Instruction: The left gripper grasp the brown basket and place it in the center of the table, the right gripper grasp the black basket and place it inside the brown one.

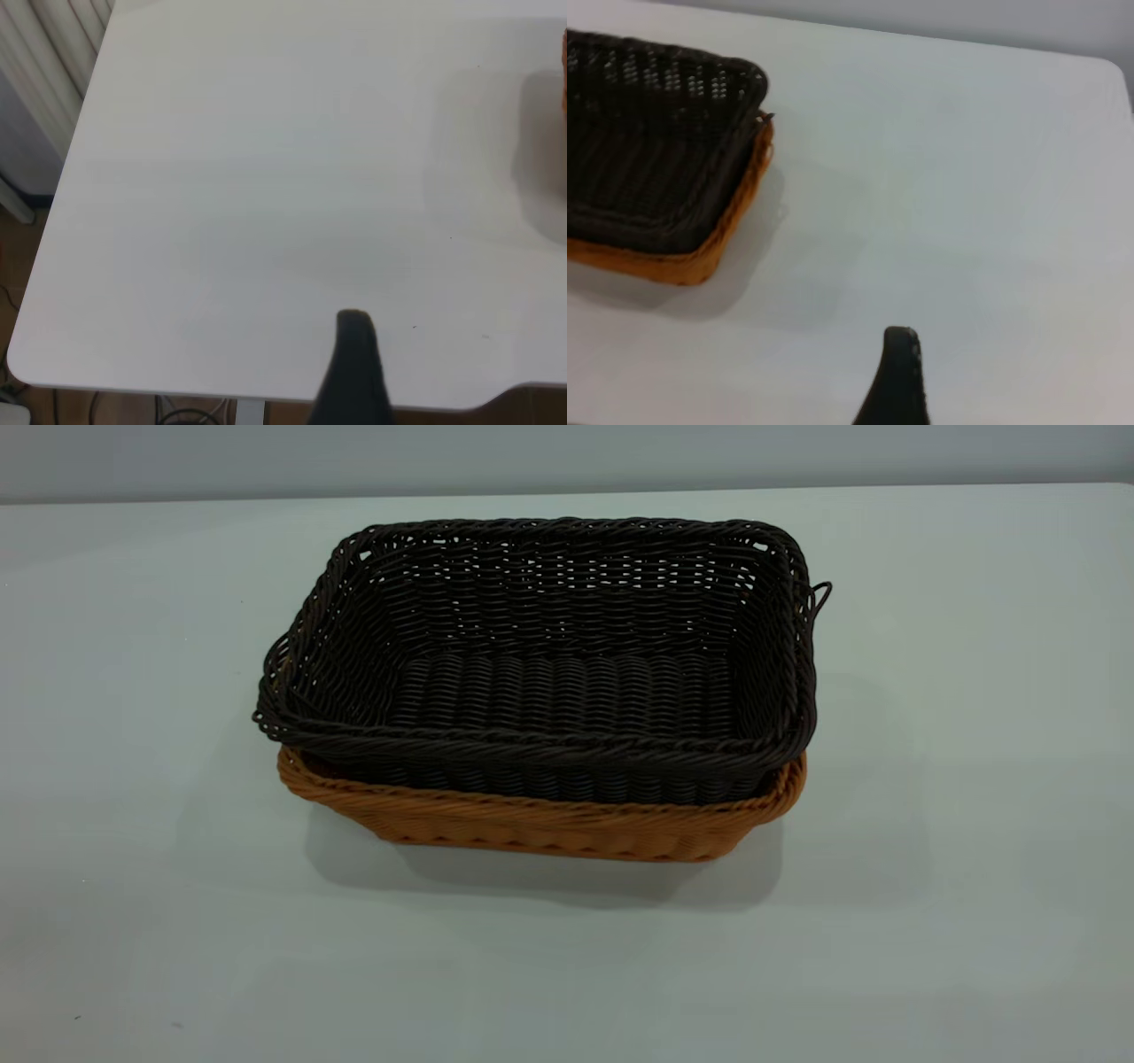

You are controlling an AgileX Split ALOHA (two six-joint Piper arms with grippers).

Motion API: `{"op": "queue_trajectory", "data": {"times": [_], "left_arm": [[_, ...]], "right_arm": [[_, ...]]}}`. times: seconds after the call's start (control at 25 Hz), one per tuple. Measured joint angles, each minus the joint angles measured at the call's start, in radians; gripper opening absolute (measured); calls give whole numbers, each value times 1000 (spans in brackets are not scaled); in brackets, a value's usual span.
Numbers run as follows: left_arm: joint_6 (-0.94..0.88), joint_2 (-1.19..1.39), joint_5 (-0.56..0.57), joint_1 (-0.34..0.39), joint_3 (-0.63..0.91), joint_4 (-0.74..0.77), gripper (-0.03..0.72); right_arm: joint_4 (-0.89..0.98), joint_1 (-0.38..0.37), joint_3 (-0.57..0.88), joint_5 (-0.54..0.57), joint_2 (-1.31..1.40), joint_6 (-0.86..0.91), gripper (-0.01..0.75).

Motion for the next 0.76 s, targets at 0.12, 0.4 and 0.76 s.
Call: {"op": "queue_trajectory", "data": {"times": [0.12, 0.4, 0.76], "left_arm": [[0, 0, 0, 0, 0, 0, 552], [0, 0, 0, 0, 0, 0, 552], [0, 0, 0, 0, 0, 0, 552]], "right_arm": [[-38, -3, 1, -4, 0, 67, 574], [-78, -4, 5, -5, 0, 118, 574], [-79, -4, 5, -5, 0, 120, 574]]}}
